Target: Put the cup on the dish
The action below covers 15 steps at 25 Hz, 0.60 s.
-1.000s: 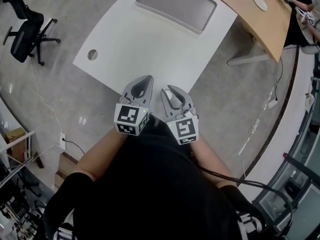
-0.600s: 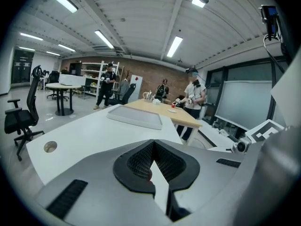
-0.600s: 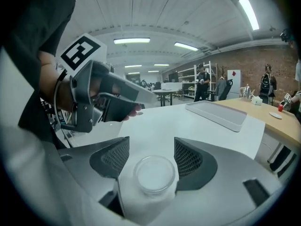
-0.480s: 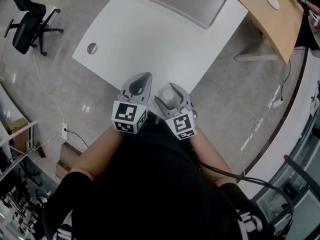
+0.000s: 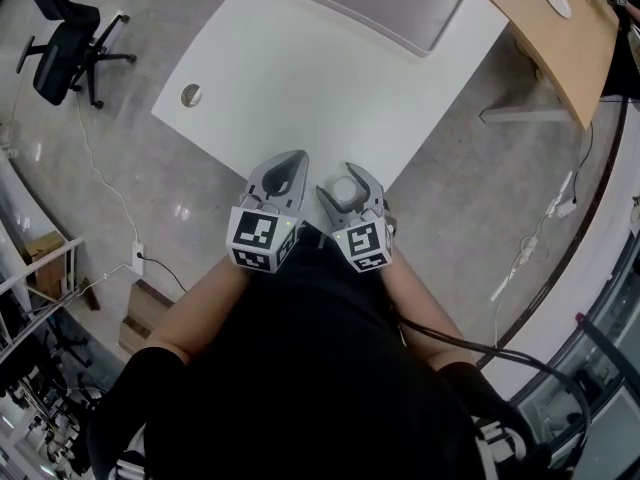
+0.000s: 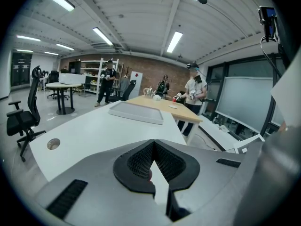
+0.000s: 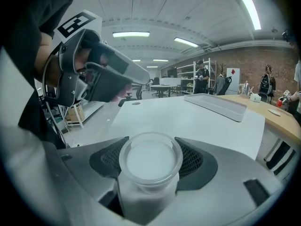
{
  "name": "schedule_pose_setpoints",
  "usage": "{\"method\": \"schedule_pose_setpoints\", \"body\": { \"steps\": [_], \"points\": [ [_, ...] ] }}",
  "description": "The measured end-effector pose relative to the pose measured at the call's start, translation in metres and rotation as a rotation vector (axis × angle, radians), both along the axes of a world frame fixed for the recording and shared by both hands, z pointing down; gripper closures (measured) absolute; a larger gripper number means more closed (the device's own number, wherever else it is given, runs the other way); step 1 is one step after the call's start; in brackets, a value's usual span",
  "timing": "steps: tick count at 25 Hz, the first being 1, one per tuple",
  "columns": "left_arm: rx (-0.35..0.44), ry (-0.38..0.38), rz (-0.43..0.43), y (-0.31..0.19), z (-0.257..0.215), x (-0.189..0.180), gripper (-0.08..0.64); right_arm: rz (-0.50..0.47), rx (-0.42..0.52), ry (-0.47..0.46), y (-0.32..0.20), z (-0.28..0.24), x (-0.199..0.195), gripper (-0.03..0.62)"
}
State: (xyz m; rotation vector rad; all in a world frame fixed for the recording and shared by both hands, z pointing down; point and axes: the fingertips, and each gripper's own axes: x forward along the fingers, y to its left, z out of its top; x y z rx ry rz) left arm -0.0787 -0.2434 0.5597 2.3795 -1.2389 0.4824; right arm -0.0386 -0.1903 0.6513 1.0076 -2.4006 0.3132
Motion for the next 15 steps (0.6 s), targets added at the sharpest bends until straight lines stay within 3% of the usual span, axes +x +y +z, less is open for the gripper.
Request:
{"method": "schedule_pose_setpoints", "body": {
  "steps": [15],
  "points": [
    [0.015,0.005,0.007,0.0035,-0.0022,-0.0046,0.554,0.048,0.058,0.059,-0.0021,0.0098,0.0034,0.345]
  ]
}}
